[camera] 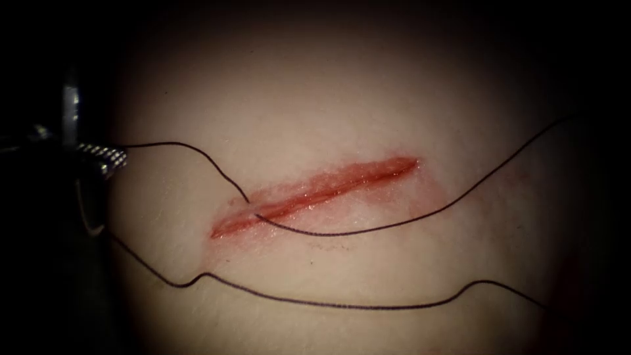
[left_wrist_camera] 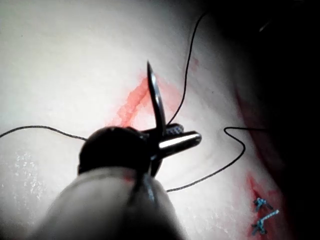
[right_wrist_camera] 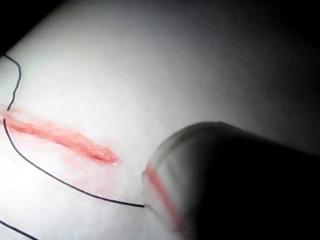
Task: Wound Closure
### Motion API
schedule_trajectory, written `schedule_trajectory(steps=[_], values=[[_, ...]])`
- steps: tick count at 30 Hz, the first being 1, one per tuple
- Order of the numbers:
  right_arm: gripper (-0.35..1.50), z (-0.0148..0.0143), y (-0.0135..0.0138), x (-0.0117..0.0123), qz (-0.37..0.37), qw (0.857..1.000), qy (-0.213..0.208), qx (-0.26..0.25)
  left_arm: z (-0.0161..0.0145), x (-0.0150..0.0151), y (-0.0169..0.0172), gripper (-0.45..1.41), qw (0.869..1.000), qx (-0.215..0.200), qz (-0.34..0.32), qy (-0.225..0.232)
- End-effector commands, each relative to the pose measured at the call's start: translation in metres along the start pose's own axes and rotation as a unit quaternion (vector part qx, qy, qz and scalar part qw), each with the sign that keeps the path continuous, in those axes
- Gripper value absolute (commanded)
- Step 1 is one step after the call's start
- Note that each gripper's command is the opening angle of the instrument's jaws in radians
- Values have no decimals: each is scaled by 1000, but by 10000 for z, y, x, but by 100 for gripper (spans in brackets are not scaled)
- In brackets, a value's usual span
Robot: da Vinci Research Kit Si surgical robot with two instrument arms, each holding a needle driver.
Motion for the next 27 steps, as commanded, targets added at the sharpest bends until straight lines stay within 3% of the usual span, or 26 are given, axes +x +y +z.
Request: schedule_trajectory(steps=[1,3,6,9,11,16,18,20,22,23,24,27], values=[[103,22,-38,71,-8,1000,5,-12,4,-3,-5,-45,1000,0,0,0],[104,44,-61,106,-60,998,9,-18,4,-3,-5,-45,1000,0,0,0],[96,60,-72,127,-83,996,21,-21,4,-3,-5,-45,1000,0,0,0],[101,78,-81,142,-101,995,25,6,5,-3,-5,-45,1000,0,0,0],[54,97,-92,151,-117,991,24,55,5,-3,-5,-45,1000,0,0,0],[89,116,-105,174,-130,988,63,62,5,-3,-6,-45,1000,1,0,1],[68,112,-108,180,-129,987,69,64,5,-3,-6,-45,1000,1,0,1],[29,111,-110,189,-129,987,69,64,5,-3,-6,-45,1000,1,0,1],[42,116,-109,203,-129,987,68,65,5,-3,-6,-45,1000,1,0,1],[36,122,-109,207,-132,986,64,72,5,-3,-6,-45,1000,1,0,1],[12,127,-108,209,-135,986,62,79,5,-3,-6,-45,1000,1,0,1],[0,146,-103,213,-136,986,58,74,5,-3,-6,-45,1000,1,0,1]])
